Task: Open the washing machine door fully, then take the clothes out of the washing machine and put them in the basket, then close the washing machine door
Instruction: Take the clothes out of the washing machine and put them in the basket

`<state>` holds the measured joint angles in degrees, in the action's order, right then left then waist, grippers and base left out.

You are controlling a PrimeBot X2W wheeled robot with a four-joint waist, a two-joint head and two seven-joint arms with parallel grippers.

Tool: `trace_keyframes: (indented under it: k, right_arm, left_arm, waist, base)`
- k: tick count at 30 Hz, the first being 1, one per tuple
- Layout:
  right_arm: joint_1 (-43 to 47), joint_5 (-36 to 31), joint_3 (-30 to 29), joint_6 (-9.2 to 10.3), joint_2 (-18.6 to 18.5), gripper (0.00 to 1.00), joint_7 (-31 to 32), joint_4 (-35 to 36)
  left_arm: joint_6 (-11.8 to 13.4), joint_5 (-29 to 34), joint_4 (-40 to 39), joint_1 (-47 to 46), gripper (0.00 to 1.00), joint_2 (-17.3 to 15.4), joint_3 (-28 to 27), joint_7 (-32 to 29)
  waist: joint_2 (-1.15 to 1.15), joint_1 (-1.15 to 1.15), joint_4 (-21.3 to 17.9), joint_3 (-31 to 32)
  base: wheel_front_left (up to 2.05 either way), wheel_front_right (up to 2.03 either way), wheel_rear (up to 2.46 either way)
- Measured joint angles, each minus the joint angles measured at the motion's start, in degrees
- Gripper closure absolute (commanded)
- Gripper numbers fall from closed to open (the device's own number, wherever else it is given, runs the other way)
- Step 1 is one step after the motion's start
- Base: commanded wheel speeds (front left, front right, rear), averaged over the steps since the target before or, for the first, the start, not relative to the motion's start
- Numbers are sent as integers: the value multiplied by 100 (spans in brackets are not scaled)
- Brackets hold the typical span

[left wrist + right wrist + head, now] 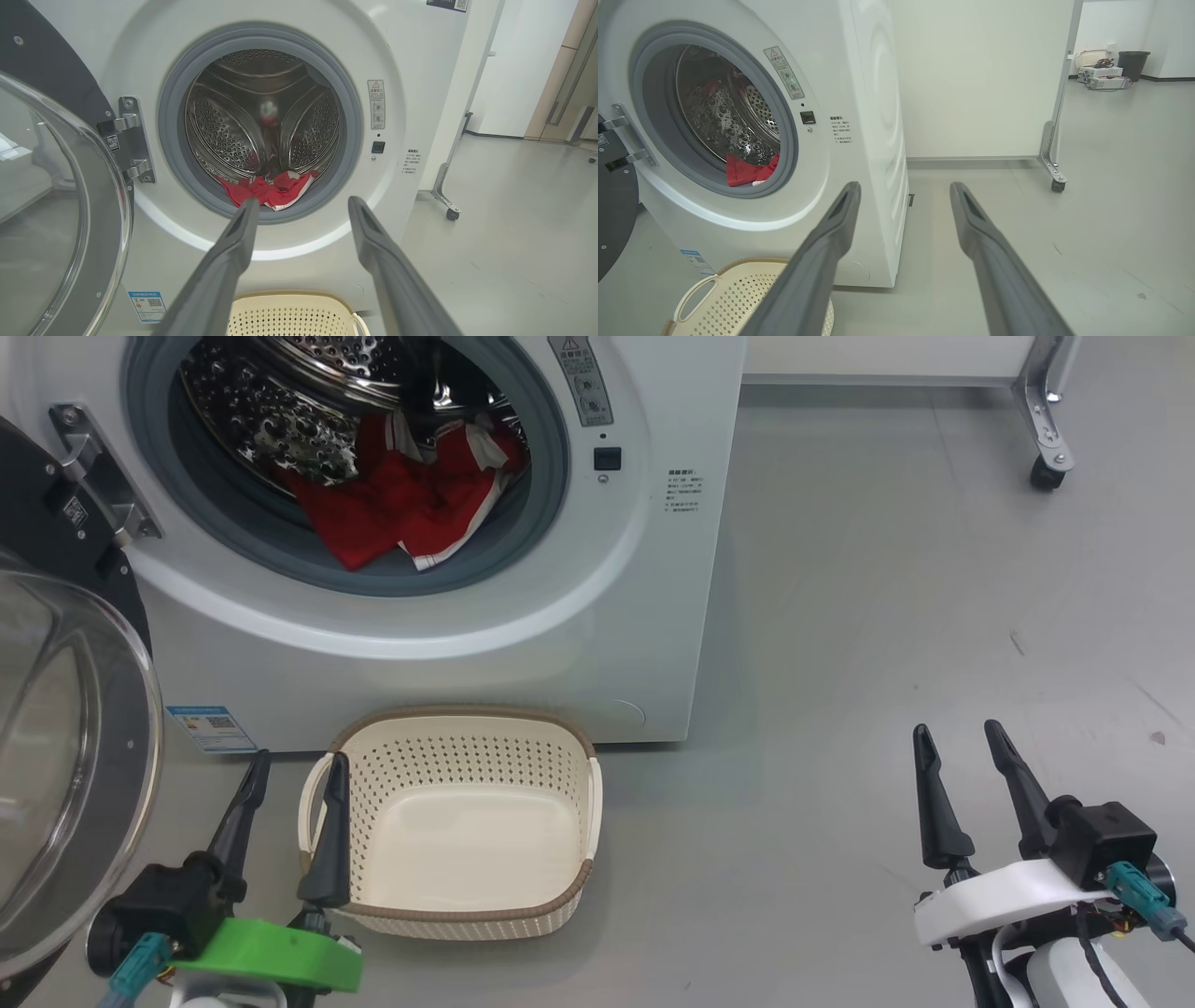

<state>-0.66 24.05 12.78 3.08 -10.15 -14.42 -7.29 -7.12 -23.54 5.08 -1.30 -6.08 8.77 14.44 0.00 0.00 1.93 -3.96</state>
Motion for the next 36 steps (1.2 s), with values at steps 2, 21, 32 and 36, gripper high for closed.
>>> trace_keyframes:
  k: [2,21,32,36]
  right_arm:
    - [0,-1,0,0,0,0,-1,0]
    - [0,-2,-31,-7,56,0,-1,-1]
    - [0,-47,-43,-47,68,0,-1,-5]
    - [-1,-54,-42,-48,71,0,-1,-16]
  left_arm:
    - [0,0,-8,6,0,-2,9,0]
    - [0,3,-26,18,0,-20,60,0]
    - [0,44,-2,23,0,-29,86,0]
    - [0,64,21,28,0,-43,103,0]
  waist:
    - [0,0,6,-9]
    - [0,0,12,-43]
    - [0,0,12,-57]
    - [0,0,9,-66]
  base:
    - [92,-92,0]
    - [49,-49,0]
    - [1,-1,0]
    - [0,0,0]
